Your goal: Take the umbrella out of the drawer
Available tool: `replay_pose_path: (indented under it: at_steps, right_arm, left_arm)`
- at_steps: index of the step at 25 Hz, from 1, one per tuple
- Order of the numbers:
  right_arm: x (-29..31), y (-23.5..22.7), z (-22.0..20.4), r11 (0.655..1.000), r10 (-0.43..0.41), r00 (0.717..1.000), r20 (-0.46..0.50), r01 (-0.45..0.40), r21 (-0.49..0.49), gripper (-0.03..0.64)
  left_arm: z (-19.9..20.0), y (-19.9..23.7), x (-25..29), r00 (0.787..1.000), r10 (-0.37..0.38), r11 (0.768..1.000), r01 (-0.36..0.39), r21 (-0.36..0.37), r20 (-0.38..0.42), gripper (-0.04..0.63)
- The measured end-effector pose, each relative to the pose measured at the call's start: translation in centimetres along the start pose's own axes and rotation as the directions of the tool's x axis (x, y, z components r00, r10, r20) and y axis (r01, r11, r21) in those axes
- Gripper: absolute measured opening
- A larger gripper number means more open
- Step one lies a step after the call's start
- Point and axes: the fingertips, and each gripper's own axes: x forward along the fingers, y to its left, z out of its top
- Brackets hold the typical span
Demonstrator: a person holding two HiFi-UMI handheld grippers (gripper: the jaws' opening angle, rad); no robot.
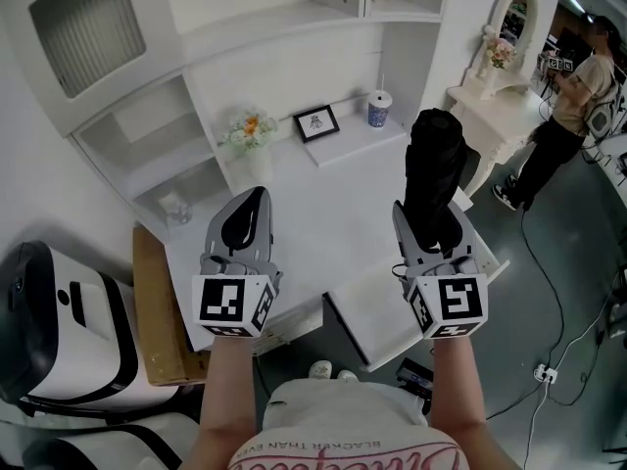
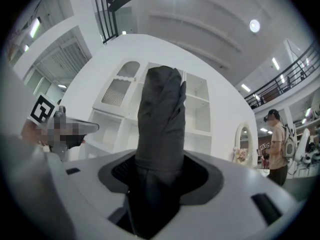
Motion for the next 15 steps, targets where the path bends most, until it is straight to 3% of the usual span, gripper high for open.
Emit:
replay_pose_path:
  at_steps: [15]
  right_arm:
    - [-0.56,-0.53,-0.46,1.0,-0.014,1.0,-0.014,0.014,0.002,0.242]
  left_arm:
    - [0.48,-0.6,0.22,1.0,-0.008,1.0,0.008,0.001,0.013,0.009]
